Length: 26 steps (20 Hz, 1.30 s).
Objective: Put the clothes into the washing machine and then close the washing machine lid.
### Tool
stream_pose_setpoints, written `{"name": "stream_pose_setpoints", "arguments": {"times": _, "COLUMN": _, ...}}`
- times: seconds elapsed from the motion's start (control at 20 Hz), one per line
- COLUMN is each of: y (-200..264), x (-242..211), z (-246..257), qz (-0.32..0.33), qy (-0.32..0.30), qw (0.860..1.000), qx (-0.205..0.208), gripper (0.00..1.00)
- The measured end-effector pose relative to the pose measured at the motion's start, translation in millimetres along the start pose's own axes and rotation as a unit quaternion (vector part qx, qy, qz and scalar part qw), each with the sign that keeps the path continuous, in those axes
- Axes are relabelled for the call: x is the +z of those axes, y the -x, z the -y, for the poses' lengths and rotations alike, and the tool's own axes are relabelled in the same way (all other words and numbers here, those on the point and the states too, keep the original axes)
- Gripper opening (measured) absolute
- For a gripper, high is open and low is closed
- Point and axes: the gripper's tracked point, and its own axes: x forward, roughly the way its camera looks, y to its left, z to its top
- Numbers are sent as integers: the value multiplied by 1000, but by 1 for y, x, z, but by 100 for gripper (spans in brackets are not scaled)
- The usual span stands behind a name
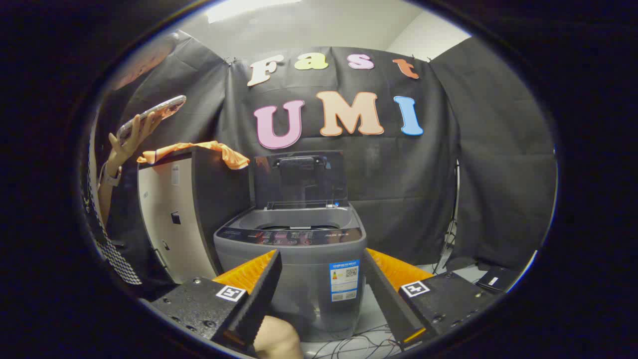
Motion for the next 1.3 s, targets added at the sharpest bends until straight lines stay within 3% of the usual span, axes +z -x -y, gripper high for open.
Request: {"name": "stream_pose_setpoints", "arguments": {"times": 1.3, "y": 1, "x": 2, "z": 1, "qz": 2, "qy": 5, "qw": 1000, "qx": -4, "gripper": 97}}
